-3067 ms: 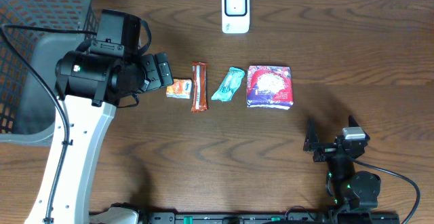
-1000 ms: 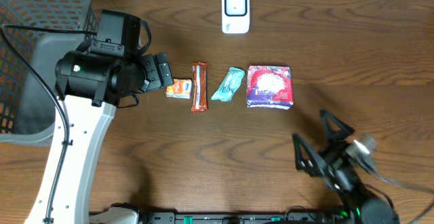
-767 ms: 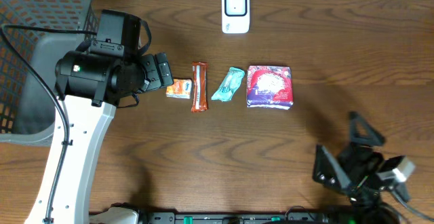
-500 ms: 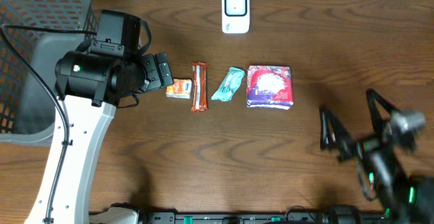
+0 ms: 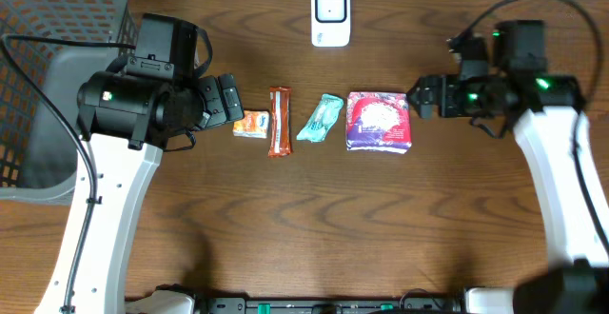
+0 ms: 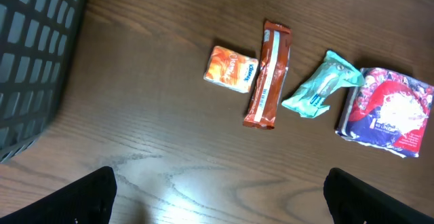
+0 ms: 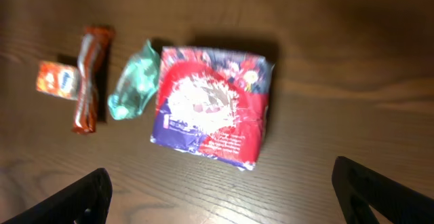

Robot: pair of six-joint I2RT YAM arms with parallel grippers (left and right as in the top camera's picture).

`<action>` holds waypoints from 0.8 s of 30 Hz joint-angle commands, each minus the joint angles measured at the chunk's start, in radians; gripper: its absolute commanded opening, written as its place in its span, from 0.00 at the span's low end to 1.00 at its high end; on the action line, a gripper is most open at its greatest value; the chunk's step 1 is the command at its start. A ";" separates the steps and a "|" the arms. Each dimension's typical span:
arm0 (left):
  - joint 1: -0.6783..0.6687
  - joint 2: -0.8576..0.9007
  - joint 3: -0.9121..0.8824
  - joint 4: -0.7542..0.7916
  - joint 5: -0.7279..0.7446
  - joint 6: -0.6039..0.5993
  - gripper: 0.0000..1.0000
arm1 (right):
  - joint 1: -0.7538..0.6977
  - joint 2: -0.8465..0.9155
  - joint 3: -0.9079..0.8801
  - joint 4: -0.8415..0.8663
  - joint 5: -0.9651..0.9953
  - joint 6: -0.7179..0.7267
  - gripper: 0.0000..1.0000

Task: Scan the item barcode
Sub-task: 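Reach the right gripper to the purple-red package and grasp it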

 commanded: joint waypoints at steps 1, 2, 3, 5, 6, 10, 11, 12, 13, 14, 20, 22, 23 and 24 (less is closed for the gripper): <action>0.003 -0.003 0.013 0.000 -0.002 0.010 0.98 | -0.001 0.086 0.023 0.014 -0.078 -0.020 0.99; 0.003 -0.003 0.013 0.000 -0.002 0.009 0.98 | -0.007 0.113 0.023 0.024 -0.089 -0.025 0.99; 0.003 -0.003 0.013 0.000 -0.002 0.009 0.98 | -0.012 0.140 0.022 0.033 -0.101 -0.038 0.99; 0.003 -0.003 0.013 0.000 -0.002 0.009 0.98 | -0.026 0.189 0.022 0.045 -0.129 -0.058 0.97; 0.003 -0.003 0.013 0.000 -0.002 0.010 0.98 | -0.037 0.214 0.022 0.048 -0.150 -0.069 0.96; 0.003 -0.003 0.013 0.000 -0.002 0.009 0.98 | -0.093 0.288 0.022 0.052 -0.248 -0.127 0.91; 0.003 -0.003 0.013 0.000 -0.003 0.009 0.98 | -0.109 0.309 0.022 0.054 -0.300 -0.161 0.91; 0.003 -0.003 0.013 0.000 -0.003 0.009 0.98 | -0.122 0.328 0.022 0.053 -0.340 -0.181 0.90; 0.003 -0.003 0.013 0.000 -0.002 0.009 0.98 | -0.134 0.347 0.022 0.050 -0.369 -0.194 0.90; 0.003 -0.003 0.013 0.000 -0.002 0.009 0.98 | -0.146 0.364 0.022 0.046 -0.388 -0.196 0.89; 0.003 -0.003 0.013 0.000 -0.002 0.009 0.98 | -0.162 0.472 0.019 0.035 -0.537 -0.280 0.82; 0.003 -0.003 0.013 0.000 -0.003 0.009 0.98 | -0.153 0.504 0.019 0.035 -0.575 -0.289 0.81; 0.003 -0.003 0.013 0.000 -0.002 0.009 0.98 | -0.147 0.517 0.019 0.035 -0.581 -0.289 0.80; 0.003 -0.003 0.013 0.000 -0.002 0.009 0.98 | -0.140 0.529 0.019 0.037 -0.580 -0.289 0.75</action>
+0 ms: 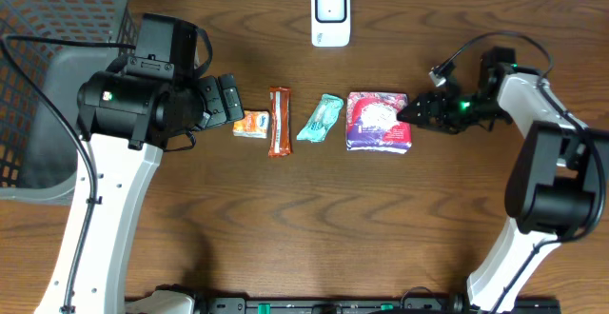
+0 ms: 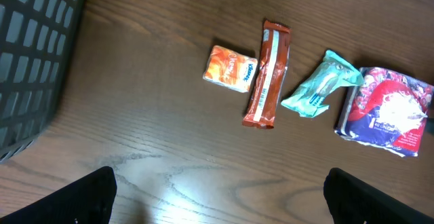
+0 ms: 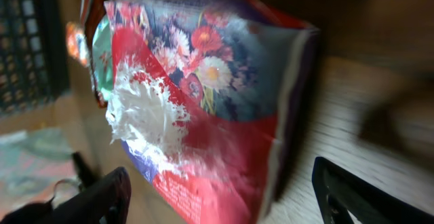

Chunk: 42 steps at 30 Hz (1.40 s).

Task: Scan the item barcode
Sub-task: 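Reach the right gripper to the purple-red package and grasp it, then lift the purple-red package, turn it over, and set it down at right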

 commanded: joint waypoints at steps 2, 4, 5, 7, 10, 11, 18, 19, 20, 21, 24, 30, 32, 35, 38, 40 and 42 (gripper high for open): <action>0.003 -0.003 0.013 0.000 -0.005 0.009 0.98 | 0.029 0.048 0.017 0.003 -0.098 -0.055 0.57; 0.003 -0.003 0.013 0.000 -0.005 0.010 0.98 | 0.037 0.063 0.017 0.003 -0.090 -0.059 0.47; 0.003 -0.003 0.013 0.000 -0.005 0.010 0.98 | 0.040 0.064 0.017 0.003 -0.089 -0.059 0.44; 0.003 -0.003 0.013 0.000 -0.005 0.010 0.98 | 0.043 0.064 0.017 0.003 -0.079 -0.059 0.31; 0.003 -0.003 0.013 0.000 -0.005 0.009 0.98 | 0.043 0.062 0.018 0.002 -0.079 -0.058 0.01; 0.003 -0.003 0.013 0.000 -0.005 0.009 0.98 | 0.042 0.059 0.019 -0.001 -0.079 -0.056 0.01; 0.003 -0.003 0.013 0.000 -0.005 0.010 0.98 | 0.052 -0.071 0.026 0.006 0.213 0.089 0.01; 0.003 -0.003 0.013 0.000 -0.005 0.009 0.98 | 0.057 -0.105 0.027 0.006 0.292 0.118 0.01; 0.003 -0.003 0.013 0.000 -0.005 0.010 0.98 | 0.064 -0.151 0.027 0.006 0.386 0.152 0.01; 0.003 -0.003 0.013 0.000 -0.005 0.009 0.98 | 0.071 -0.190 0.027 0.006 0.469 0.182 0.01; 0.003 -0.003 0.013 0.000 -0.005 0.009 0.98 | 0.094 -0.310 0.027 0.001 0.687 0.230 0.01; 0.003 -0.003 0.013 0.000 -0.005 0.009 0.98 | 0.153 -0.450 0.027 -0.021 1.142 0.306 0.01; 0.003 -0.003 0.013 0.000 -0.005 0.009 0.98 | 0.169 -0.454 0.026 -0.030 1.280 0.317 0.01; 0.003 -0.003 0.013 0.000 -0.005 0.009 0.98 | 0.188 -0.434 0.012 -0.037 1.435 0.371 0.01; 0.003 -0.003 0.013 0.000 -0.005 0.009 0.98 | 0.211 -0.395 0.004 -0.047 1.481 0.383 0.01; 0.003 -0.003 0.013 0.000 -0.005 0.010 0.98 | 0.234 -0.362 0.004 -0.055 1.527 0.407 0.01; 0.003 -0.003 0.013 0.000 -0.005 0.010 0.98 | 0.267 -0.326 0.004 -0.055 1.551 0.413 0.01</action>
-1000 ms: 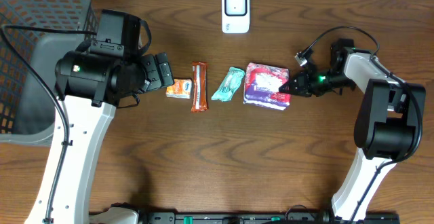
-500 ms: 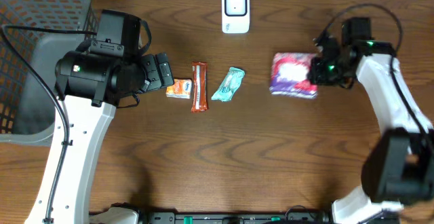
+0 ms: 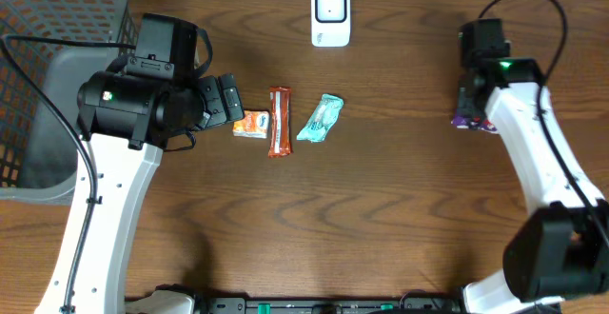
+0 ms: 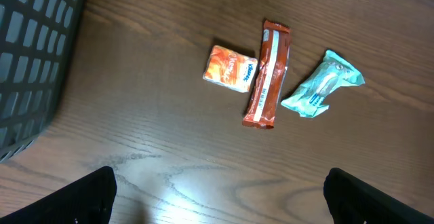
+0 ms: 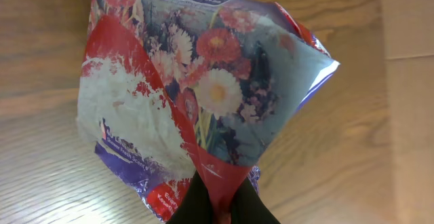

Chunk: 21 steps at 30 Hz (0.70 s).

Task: Scan the item barcode
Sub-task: 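Lift the purple-red package, turn it over, and set it down at right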

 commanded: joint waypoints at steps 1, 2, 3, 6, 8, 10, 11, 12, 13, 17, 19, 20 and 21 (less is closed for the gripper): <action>0.003 -0.003 0.013 0.000 -0.005 0.009 0.98 | 0.063 0.059 -0.008 0.001 0.134 0.050 0.01; 0.003 -0.003 0.013 0.000 -0.005 0.010 0.98 | 0.081 0.077 -0.008 0.003 0.134 0.050 0.01; 0.003 -0.003 0.013 0.000 -0.005 0.009 0.98 | 0.104 0.100 -0.008 0.006 0.134 0.050 0.01; 0.003 -0.003 0.013 0.000 -0.005 0.009 0.98 | 0.163 0.174 -0.008 0.035 0.134 0.047 0.02; 0.003 -0.003 0.013 0.000 -0.005 0.009 0.98 | 0.199 0.215 -0.007 0.051 0.132 0.047 0.09; 0.003 -0.003 0.013 0.000 -0.005 0.010 0.98 | 0.236 0.240 -0.007 0.063 0.087 0.050 0.19; 0.003 -0.003 0.013 0.000 -0.005 0.009 0.98 | 0.254 0.245 -0.007 0.074 0.051 0.050 0.20; 0.003 -0.003 0.013 0.000 -0.005 0.009 0.98 | 0.273 0.246 -0.007 0.088 0.016 0.050 0.20; 0.003 -0.003 0.013 0.000 -0.005 0.009 0.98 | 0.291 0.246 -0.005 0.103 -0.009 0.050 0.22; 0.003 -0.003 0.013 0.000 -0.005 0.009 0.98 | 0.351 0.244 0.077 0.105 -0.098 0.049 0.28; 0.003 -0.003 0.013 0.000 -0.005 0.009 0.98 | 0.361 0.244 0.133 0.080 -0.124 0.049 0.31; 0.003 -0.003 0.013 0.000 -0.005 0.009 0.98 | 0.364 0.244 0.170 0.059 -0.138 0.049 0.37; 0.003 -0.003 0.013 0.000 -0.005 0.009 0.98 | 0.364 0.244 0.217 0.032 -0.151 0.049 0.40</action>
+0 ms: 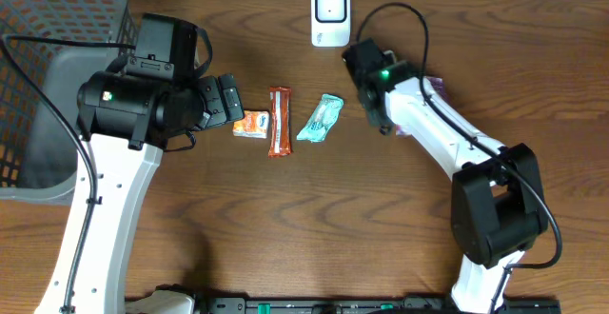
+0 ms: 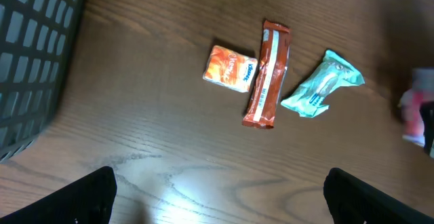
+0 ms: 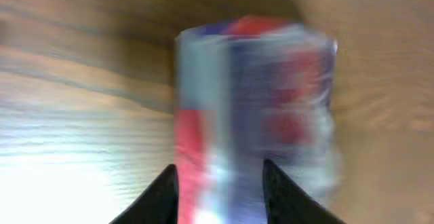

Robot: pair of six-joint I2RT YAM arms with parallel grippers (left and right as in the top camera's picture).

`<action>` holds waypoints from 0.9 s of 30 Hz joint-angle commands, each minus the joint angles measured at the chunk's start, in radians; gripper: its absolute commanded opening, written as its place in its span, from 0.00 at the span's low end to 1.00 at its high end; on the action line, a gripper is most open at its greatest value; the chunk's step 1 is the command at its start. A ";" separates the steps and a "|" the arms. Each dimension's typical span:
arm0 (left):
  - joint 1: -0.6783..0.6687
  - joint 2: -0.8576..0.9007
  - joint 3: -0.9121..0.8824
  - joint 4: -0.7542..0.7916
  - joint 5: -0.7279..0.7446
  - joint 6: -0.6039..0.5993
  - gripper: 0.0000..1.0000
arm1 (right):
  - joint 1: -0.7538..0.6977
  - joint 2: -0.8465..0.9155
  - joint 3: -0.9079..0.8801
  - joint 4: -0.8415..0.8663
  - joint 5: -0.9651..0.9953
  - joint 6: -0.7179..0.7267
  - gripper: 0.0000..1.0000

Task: Scan the item barcode
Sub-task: 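Lift the purple-red package, turn it over, and set it down at right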

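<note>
My right gripper [image 3: 220, 168] is shut on the red, purple and white flowered packet [image 3: 254, 105], which is blurred between the fingers. In the overhead view my right arm covers most of the packet [image 1: 403, 129], which sits just below and right of the white scanner [image 1: 330, 14] at the table's back edge. My left gripper [image 2: 217, 187] stands open above the table with nothing in it, left of the row of items.
An orange packet [image 1: 251, 124], a brown bar [image 1: 278, 121] and a teal packet [image 1: 321, 117] lie in a row at the table's middle. A grey wire basket [image 1: 57, 29] stands at the far left.
My right gripper, still holding the flowered packet, has moved from the table's right side to the middle, close below the scanner. The packet now shows at the right edge of the left wrist view. The left arm is unmoved.
The flowered packet first lay at the right end of the row, with my right gripper open beside it. Then the gripper was low at the packet's right edge. Then it held the packet lifted at the right, and now holds it near the scanner.
</note>
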 commanded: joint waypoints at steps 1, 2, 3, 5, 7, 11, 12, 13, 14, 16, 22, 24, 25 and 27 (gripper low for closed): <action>0.003 -0.003 0.013 0.000 -0.006 0.010 0.98 | -0.002 0.000 0.142 -0.049 -0.082 0.010 0.41; 0.003 -0.003 0.013 0.000 -0.005 0.009 0.98 | -0.008 0.000 0.189 -0.080 -0.092 0.011 0.42; 0.003 -0.003 0.013 0.000 -0.005 0.009 0.98 | -0.014 0.000 0.221 -0.102 -0.103 0.010 0.47; 0.003 -0.003 0.013 0.000 -0.005 0.009 0.98 | -0.040 0.000 0.297 -0.157 -0.141 -0.004 0.50; 0.003 -0.003 0.013 0.000 -0.005 0.010 0.98 | -0.077 0.000 0.347 -0.205 -0.206 -0.051 0.52; 0.003 -0.003 0.013 0.000 -0.005 0.010 0.98 | -0.179 0.002 0.360 -0.278 -0.314 -0.091 0.52; 0.003 -0.003 0.013 0.000 -0.005 0.009 0.98 | -0.212 0.005 0.355 -0.291 -0.354 -0.092 0.53; 0.003 -0.003 0.013 0.000 -0.005 0.009 0.98 | -0.251 0.008 0.343 -0.301 -0.419 -0.109 0.55; 0.003 -0.003 0.013 0.000 -0.006 0.009 0.98 | -0.285 0.008 0.328 -0.304 -0.484 -0.140 0.57; 0.003 -0.003 0.013 0.000 -0.005 0.009 0.98 | -0.349 0.008 0.290 -0.299 -0.596 -0.194 0.63; 0.003 -0.003 0.013 0.000 -0.005 0.009 0.98 | -0.530 0.008 0.137 -0.190 -0.880 -0.293 0.60; 0.003 -0.003 0.013 0.000 -0.005 0.009 0.98 | -0.576 0.008 0.069 -0.127 -0.985 -0.320 0.60; 0.003 -0.003 0.013 0.000 -0.005 0.009 0.98 | -0.594 0.008 0.031 -0.093 -1.021 -0.320 0.59; 0.003 -0.003 0.013 0.000 -0.005 0.010 0.98 | -0.613 0.008 -0.033 -0.035 -1.072 -0.321 0.60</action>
